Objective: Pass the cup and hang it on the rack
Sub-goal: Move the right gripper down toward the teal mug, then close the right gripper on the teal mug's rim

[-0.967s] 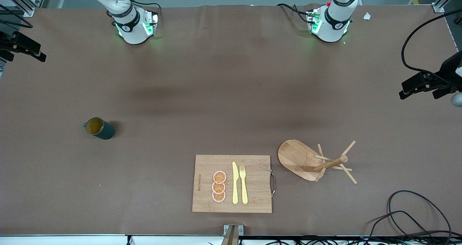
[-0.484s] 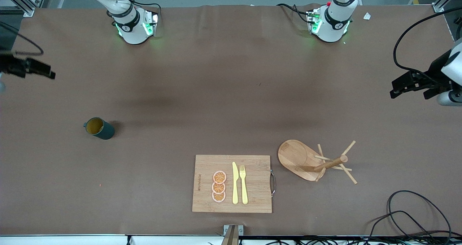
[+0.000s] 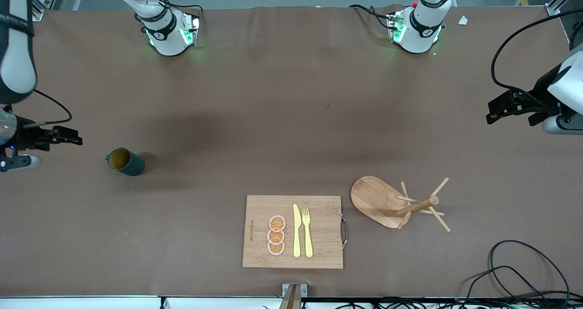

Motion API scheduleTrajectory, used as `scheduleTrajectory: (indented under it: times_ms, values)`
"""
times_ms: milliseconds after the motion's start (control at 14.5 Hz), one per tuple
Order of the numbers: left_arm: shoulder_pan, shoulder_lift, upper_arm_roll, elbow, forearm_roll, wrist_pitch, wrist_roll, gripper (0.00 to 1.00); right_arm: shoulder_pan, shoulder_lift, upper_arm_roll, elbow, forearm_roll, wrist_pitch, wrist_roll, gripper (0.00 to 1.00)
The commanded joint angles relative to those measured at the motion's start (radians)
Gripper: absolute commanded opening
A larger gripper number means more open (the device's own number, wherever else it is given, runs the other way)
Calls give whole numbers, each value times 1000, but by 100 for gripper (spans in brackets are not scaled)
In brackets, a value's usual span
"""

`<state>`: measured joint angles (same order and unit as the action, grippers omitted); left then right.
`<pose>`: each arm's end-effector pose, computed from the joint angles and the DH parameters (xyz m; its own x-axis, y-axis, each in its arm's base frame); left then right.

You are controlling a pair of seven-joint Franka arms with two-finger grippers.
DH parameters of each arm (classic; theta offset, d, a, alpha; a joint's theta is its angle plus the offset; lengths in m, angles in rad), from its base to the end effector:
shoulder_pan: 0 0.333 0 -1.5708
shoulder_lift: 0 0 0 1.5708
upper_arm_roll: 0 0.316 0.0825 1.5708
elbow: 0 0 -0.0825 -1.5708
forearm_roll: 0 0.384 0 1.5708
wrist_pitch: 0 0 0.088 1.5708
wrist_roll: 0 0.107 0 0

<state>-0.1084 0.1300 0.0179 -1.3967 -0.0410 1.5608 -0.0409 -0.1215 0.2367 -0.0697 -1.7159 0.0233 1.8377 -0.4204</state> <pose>0.5914 -0.0589 0.6311 0.9982 -0.0502 0.0325 -0.0515 -0.9979 0.0400 0.6062 -0.1125 0.4383 0.9696 0.2223 -0.1020 0.2181 -0.9746 -0.0514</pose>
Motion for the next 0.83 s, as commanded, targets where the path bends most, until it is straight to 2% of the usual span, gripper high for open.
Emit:
scheduleTrajectory:
  times_ms: [0, 207, 484, 760]
  values:
    - [12, -3, -1, 1, -17, -1, 21, 100, -17, -30, 11, -160, 18, 171, -144, 100]
    - [3, -1, 1, 1, -17, -1, 6, 100, -24, 41, 11, -211, 39, 294, -282, 100]
    - [9, -1, -1, 1, -19, -1, 9, 100, -49, 144, 11, -235, 110, 425, -448, 100]
    - [9, -1, -1, 1, -19, -1, 10, 100, -37, 164, 16, -310, 115, 543, -468, 97]
